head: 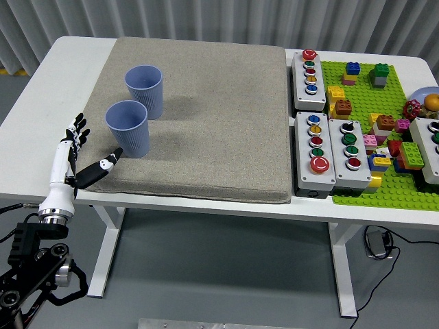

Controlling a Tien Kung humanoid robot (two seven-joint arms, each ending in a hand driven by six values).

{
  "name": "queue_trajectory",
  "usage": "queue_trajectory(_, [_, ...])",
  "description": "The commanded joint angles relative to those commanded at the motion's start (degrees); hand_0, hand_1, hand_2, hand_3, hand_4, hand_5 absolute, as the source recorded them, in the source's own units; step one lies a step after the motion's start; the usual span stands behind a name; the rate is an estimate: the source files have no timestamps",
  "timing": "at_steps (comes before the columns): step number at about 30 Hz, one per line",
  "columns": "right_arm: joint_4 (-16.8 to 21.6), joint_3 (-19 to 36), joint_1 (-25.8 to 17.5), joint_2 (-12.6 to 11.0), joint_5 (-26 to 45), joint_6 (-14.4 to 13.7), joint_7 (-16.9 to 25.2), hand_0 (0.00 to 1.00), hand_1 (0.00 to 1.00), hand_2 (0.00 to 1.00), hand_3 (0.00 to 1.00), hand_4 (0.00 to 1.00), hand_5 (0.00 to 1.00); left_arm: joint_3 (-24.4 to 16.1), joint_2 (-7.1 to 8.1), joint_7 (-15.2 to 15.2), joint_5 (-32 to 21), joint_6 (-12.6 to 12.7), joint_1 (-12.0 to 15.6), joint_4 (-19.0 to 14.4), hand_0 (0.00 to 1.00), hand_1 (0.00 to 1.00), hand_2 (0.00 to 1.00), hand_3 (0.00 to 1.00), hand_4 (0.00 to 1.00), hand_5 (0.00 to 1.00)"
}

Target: Pick cup pour cup place

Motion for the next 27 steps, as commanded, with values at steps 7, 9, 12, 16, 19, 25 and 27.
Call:
queue_trajectory(7, [0.1, 0.2, 0.2, 0.0, -0.4, 0.0, -0.2, 0.670, 0.550, 0.495, 0.541, 0.034, 0.393, 0.9, -0.19, 0.6, 2.7, 0.3, -2.5, 1.0, 0.927, 0.941, 0.998, 0.998, 0.875, 0.200])
queue_trajectory(9, [0.0, 0.1, 0.2, 0.0, 0.0, 0.0, -0.1, 0.670, 0.550, 0.495, 0.541, 0.034, 0.393, 0.9, -0.07, 0.5, 2.4, 0.4, -2.9, 1.2, 0.927, 0.941, 0.998, 0.998, 0.875, 0.200])
queue_trajectory(12, [0.0, -0.1, 0.2, 0.0, 0.2, -0.1, 0.0, 0.670, 0.550, 0.495, 0.542, 0.034, 0.394, 1.5, 0.14, 0.5, 1.2, 0.3, -4.1, 2.2, 0.924, 0.940, 0.998, 0.998, 0.875, 0.202])
queue_trajectory(16, [0.0, -0.1, 0.3, 0.0, 0.2, -0.1, -0.1, 0.670, 0.550, 0.495, 0.542, 0.034, 0.394, 3.5, 0.64, 0.0, -2.8, -0.1, -6.2, 4.2, 0.924, 0.940, 0.998, 0.998, 0.875, 0.202])
queue_trajectory(19, [0.0, -0.1, 0.4, 0.0, 0.2, -0.1, -0.1, 0.671, 0.550, 0.495, 0.542, 0.034, 0.394, 4.3, 0.51, -0.1, -3.8, -0.1, -7.2, 5.3, 0.920, 0.938, 0.998, 0.998, 0.874, 0.207])
queue_trajectory(25, [0.1, 0.0, 0.4, 0.1, 0.2, -0.1, -0.2, 0.670, 0.550, 0.496, 0.542, 0.034, 0.396, 4.8, -0.62, 0.3, -2.4, -0.7, -7.4, 5.1, 0.920, 0.939, 0.998, 0.998, 0.874, 0.216])
queue_trajectory(27, [0.1, 0.0, 0.4, 0.1, 0.1, -0.1, -0.2, 0.670, 0.550, 0.496, 0.542, 0.034, 0.396, 5.0, -0.84, 0.4, -2.0, -0.7, -7.5, 4.8, 0.920, 0.939, 0.998, 0.998, 0.874, 0.216])
